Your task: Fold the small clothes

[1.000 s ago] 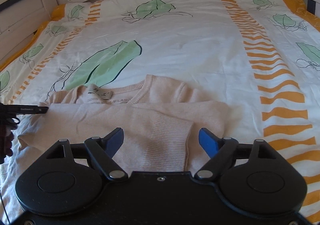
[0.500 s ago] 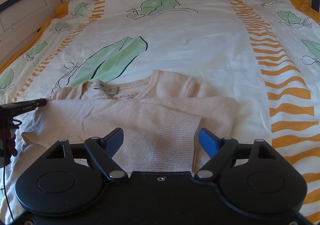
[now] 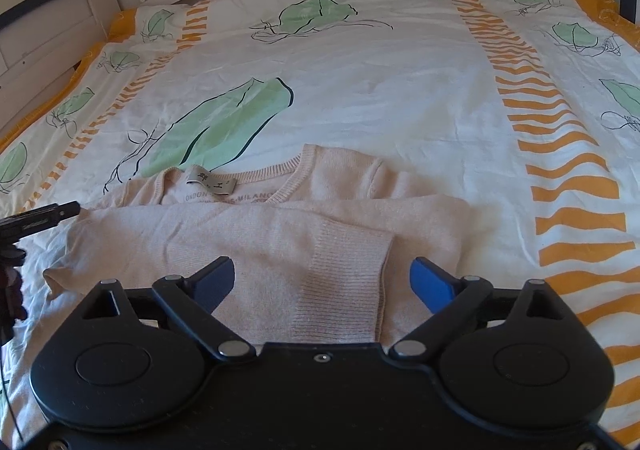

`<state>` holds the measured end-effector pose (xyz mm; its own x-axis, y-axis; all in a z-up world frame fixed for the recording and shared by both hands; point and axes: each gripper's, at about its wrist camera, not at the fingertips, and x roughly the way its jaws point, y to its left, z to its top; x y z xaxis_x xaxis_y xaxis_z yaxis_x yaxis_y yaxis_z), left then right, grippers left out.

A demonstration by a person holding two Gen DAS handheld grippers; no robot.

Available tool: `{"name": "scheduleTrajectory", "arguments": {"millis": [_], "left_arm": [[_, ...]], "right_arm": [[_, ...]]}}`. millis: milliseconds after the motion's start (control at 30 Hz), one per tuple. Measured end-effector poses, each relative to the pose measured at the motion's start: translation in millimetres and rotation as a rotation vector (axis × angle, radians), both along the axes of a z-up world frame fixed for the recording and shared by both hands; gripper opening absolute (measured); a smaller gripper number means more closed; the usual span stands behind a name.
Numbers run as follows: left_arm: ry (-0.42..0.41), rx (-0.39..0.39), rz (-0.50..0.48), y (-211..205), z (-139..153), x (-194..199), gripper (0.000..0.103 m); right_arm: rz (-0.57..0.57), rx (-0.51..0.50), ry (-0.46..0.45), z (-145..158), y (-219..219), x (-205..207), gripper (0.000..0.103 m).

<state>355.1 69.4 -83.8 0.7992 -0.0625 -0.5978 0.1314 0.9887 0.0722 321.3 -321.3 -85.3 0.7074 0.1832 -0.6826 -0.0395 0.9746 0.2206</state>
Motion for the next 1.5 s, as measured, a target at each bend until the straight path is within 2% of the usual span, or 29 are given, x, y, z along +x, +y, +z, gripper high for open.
{"name": "scheduleTrajectory", "arguments": {"millis": [100,167,200,300,400,533,600,700,767,800,900,1000,1167,1500], "left_arm": [[0.024,0.08,-0.093,-10.3,-5.8,-14.5,0.076],[0.081,0.15,-0.103,-11.5,-20.3,-17.0,0.077],[0.099,0.143,-0.082,-5.1,-27.0,-17.5,0.079],[0.137,0.026,0.025,20.2,-25.6,-16.6,0.086],[0.129,0.001,0.096,32.2,-14.1,-19.3,0.086],[0.129,-0.032,0.086,29.4,-2.6,-35.1,0.086],[0.12,-0.014,0.042,19.4,-0.5,-43.1,0.087],[0.112,0.074,-0.049,-1.0,-6.0,-50.4,0.093],[0.144,0.125,-0.035,-3.5,-17.3,-46.9,0.093],[0.172,0.123,-0.008,0.9,-23.9,-44.2,0.097],[0.22,0.028,0.051,24.4,-28.9,-41.7,0.103],[0.221,0.035,0.081,32.5,-24.3,-46.8,0.103],[0.237,0.015,0.166,47.1,-21.3,-63.5,0.102],[0.215,-0.18,0.078,44.0,8.1,-143.1,0.102]], "right_arm": [[0.004,-0.001,0.01,-2.5,1.1,1.2,0.095],[0.008,-0.004,0.015,-3.9,2.5,0.9,0.095],[0.01,-0.006,0.016,-4.0,3.1,0.7,0.095],[0.008,-0.003,0.014,-2.8,2.5,-0.6,0.095],[0.004,0.005,0.006,-0.4,1.2,-1.2,0.096],[0.011,0.007,0.003,-0.2,2.9,-0.8,0.101],[0.016,-0.002,0.015,-3.2,4.5,0.9,0.102],[0.017,-0.039,0.051,-12.6,7.1,3.6,0.102],[0.018,-0.083,0.085,-21.3,8.3,5.5,0.102],[0.014,-0.111,0.097,-26.2,8.4,5.2,0.102],[0.0,-0.118,0.102,-32.0,3.5,4.2,0.102],[-0.017,-0.085,0.103,-29.7,-1.9,3.6,0.102],[-0.018,-0.087,0.095,-25.5,-3.1,-4.7,0.102],[-0.094,0.043,0.066,-11.5,-21.3,-60.1,0.102]]}}
